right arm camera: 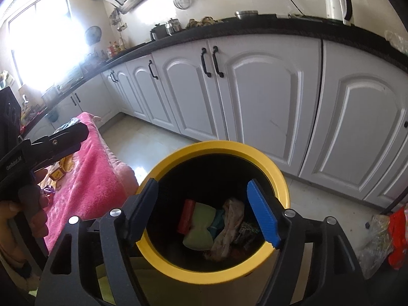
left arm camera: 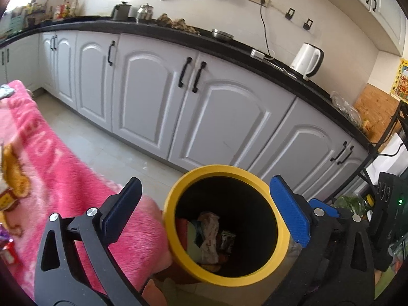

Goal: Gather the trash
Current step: 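Open both tools over the bin to drop the two snacks, then move both empty tools back over the blanket toward the remaining wrappers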

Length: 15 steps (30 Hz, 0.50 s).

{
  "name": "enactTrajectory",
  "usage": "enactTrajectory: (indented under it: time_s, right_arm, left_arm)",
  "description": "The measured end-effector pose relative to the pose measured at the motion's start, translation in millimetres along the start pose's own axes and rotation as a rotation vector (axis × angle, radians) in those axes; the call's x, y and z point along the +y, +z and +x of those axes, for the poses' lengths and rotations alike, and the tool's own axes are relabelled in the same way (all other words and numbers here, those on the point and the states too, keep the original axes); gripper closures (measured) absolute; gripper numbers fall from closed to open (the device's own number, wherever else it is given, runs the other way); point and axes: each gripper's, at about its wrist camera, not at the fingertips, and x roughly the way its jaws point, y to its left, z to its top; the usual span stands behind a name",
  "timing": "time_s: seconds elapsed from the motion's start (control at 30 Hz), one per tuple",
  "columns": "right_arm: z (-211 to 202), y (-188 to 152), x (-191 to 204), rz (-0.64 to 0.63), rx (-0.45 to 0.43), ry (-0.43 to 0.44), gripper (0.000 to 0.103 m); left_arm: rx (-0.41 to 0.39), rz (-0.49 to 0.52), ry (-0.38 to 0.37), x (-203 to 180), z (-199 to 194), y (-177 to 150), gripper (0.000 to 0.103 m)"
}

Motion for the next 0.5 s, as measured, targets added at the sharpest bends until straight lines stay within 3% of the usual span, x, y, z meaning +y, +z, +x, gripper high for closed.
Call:
enactTrajectory:
  time_s: [0.5]
  right_arm:
    - [-17,10,61,-0.129,-0.061,0.07,0.022]
  left_arm:
    - [-0.097,-0.071,0.127,63,-74,-1,0.011]
